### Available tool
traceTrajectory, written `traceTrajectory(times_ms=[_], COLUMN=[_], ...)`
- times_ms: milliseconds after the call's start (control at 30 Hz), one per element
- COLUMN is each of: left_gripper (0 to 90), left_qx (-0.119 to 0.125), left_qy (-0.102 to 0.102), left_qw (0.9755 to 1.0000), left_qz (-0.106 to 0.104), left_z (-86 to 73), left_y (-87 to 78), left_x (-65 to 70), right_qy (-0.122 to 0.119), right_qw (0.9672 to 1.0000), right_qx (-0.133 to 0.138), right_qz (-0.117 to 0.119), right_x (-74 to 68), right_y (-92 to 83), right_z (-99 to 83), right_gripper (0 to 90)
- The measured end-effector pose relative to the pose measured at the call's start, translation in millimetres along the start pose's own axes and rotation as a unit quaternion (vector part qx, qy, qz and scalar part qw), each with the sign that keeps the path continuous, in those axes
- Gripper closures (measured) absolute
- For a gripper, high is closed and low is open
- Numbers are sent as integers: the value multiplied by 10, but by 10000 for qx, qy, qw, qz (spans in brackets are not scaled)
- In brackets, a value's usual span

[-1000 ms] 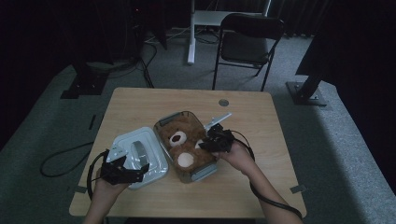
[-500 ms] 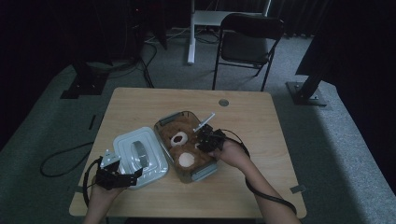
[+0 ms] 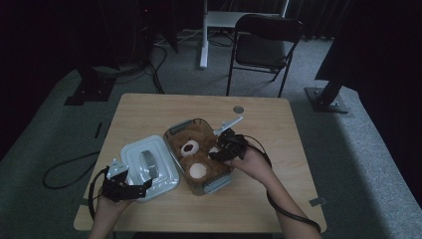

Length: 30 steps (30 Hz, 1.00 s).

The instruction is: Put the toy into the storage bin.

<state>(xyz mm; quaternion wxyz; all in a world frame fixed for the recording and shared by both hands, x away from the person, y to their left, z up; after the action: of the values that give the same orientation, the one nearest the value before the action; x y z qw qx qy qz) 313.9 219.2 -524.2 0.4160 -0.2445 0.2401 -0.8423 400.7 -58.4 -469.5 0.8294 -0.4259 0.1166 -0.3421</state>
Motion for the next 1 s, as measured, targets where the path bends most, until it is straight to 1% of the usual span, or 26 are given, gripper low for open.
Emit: traceTrajectory(times_ms=[67,167,200,233,267,300,333,367,400,433,467,500,533,567,600,633,667,700,733,767,800,833,867,900,933,1000], left_gripper=[7,6,6,6,6,6,6,6,6,7,6,6,7,6,7,7,7,7,30,48,48,48,74,94,94,174], left_qx=[7,59,59,59,102,110,122,145,159,181,181,229,270,287,291,357,357,369,397,461,475,475,505,532,547,562], left_qy=[-23,-59,-59,-59,-54,-51,-35,36,114,175,175,302,373,467,521,675,675,748,853,1008,1064,1064,1147,1219,1263,1404], left_qw=[10000,9999,9999,9999,9997,9996,9996,9994,9993,9992,9992,9986,9982,9976,9973,9958,9958,9949,9935,9909,9897,9897,9882,9869,9861,9826], left_qz=[-16,-108,-108,-108,-203,-239,-261,-297,-312,-325,-325,-356,-393,-417,-429,-510,-510,-566,-638,-765,-828,-828,-877,-917,-932,-1075], left_z=[-2,-4,-4,-4,7,17,35,62,94,132,132,207,251,294,324,410,410,452,503,574,610,610,652,673,701,730], left_y=[2,-14,-14,-14,-36,-46,-57,-75,-95,-114,-114,-149,-167,-186,-198,-225,-225,-237,-248,-259,-256,-256,-247,-239,-217,-180], left_x=[-3,3,3,3,34,57,89,131,178,229,229,327,394,456,506,649,649,720,813,945,1012,1012,1081,1121,1170,1246], right_qy=[95,248,248,305,305,436,479,452,393,395,395,387,313,265,269,252,216,216,139,112,93,93,15,-22,-22,-86], right_qw=[9999,9987,9987,9980,9980,9950,9936,9929,9932,9936,9936,9935,9932,9934,9931,9925,9924,9924,9926,9930,9933,9933,9937,9940,9940,9938], right_qx=[69,248,248,337,337,637,765,834,843,871,871,934,983,1021,1049,1094,1113,1113,1120,1098,1072,1072,1022,1004,1004,972], right_qz=[107,362,362,430,430,627,686,719,700,602,602,526,546,451,456,493,471,471,439,429,419,419,459,443,443,526], right_x=[17,37,37,43,43,32,22,6,-13,-24,-24,-39,-90,-120,-128,-145,-157,-157,-178,-186,-200,-200,-245,-260,-260,-324], right_y=[-98,-253,-253,-314,-314,-479,-539,-591,-628,-659,-659,-689,-721,-736,-740,-750,-755,-755,-750,-742,-730,-730,-696,-682,-682,-653], right_z=[13,42,42,55,55,98,116,124,127,131,131,135,132,118,116,110,102,102,81,72,59,59,30,20,20,-1], right_gripper=[418,402,402,402,401,394,395,392,370,349,349,347,347,344,346,361,367,367,394,405,411,411,427,429,429,455])
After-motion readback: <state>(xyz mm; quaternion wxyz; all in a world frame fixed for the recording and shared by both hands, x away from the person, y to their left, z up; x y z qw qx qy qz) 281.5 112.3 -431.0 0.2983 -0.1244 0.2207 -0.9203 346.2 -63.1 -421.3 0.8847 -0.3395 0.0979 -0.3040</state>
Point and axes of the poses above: each handheld gripper's, and its own axes: y roughly forward along the jaws, z roughly out of its top, x roughly to its right, the point moved 8 cm from there along y, roughly forward along the jaws, and after that the axes turned 10 degrees about -z, right-handed, at the moved point
